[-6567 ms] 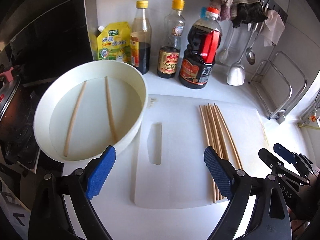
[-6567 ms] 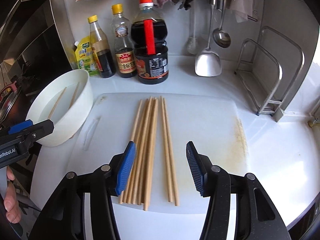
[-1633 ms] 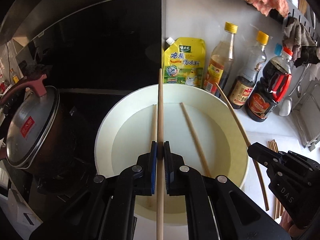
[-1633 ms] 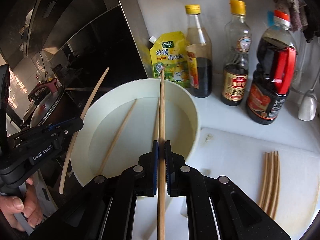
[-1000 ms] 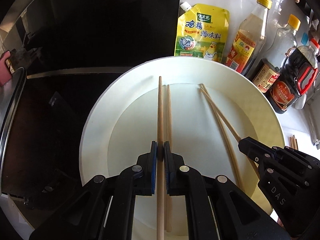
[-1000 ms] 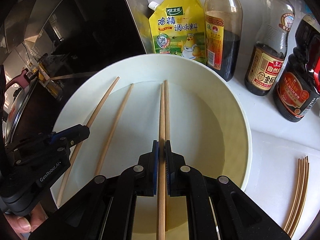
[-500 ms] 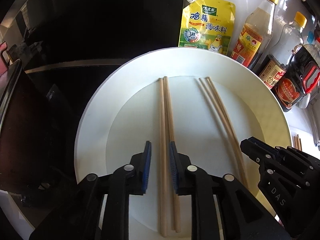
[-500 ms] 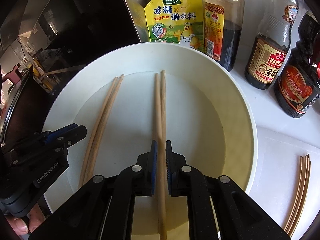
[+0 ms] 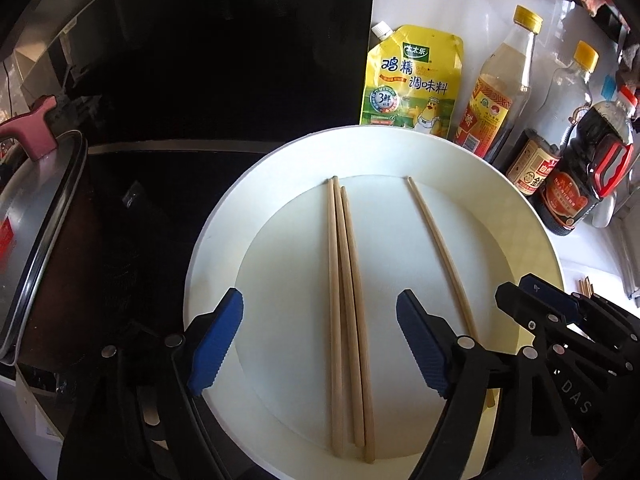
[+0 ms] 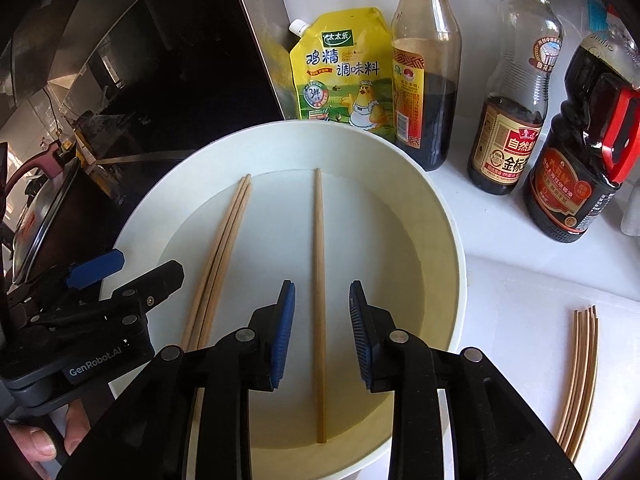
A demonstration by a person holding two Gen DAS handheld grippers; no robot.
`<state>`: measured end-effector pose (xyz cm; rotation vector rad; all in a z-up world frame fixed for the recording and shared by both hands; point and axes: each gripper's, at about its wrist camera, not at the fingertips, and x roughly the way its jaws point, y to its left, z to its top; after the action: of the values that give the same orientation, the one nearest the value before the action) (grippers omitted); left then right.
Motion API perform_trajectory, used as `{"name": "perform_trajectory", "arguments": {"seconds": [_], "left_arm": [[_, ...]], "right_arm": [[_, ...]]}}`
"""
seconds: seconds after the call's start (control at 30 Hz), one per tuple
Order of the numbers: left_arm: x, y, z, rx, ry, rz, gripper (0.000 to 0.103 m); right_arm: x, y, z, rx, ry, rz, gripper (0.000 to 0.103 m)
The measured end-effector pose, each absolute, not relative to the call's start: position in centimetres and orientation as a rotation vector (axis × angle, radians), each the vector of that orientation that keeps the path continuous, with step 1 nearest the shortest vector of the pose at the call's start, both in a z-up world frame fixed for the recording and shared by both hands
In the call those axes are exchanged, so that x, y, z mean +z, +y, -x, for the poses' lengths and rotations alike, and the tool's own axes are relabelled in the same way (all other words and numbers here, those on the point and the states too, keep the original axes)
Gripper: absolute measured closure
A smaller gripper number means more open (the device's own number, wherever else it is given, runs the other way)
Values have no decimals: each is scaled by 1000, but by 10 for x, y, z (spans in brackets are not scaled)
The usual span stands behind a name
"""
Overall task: Organize utensils
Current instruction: 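Move both open tools back over the remaining chopsticks on the board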
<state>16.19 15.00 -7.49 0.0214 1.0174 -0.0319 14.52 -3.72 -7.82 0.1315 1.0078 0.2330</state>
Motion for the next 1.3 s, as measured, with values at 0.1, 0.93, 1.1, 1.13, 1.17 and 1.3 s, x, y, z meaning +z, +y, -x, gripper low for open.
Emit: {"name": "perform_trajectory", "arguments": {"seconds": [0.1, 0.93, 1.1, 1.13, 1.17, 1.3], "left_arm": [[-70, 151, -156, -25, 1008, -16, 20], [-37, 122, -105, -50, 932, 3, 12], [-36, 105, -92, -65, 936, -7, 12], [-36, 101, -90, -68, 937, -10, 12], [-36, 97, -87, -72, 940, -13, 12], [-37, 79, -77, -90, 945, -26, 11]], "right_arm": [[-72, -38, -140, 228, 996, -131, 71], [-40, -81, -68, 175, 949, -133, 57], [-42, -102, -50, 154, 950, -142, 55], [-43, -106, -46, 149, 950, -145, 55], [-44, -111, -42, 142, 950, -148, 54], [-49, -135, -28, 112, 953, -167, 52]]}}
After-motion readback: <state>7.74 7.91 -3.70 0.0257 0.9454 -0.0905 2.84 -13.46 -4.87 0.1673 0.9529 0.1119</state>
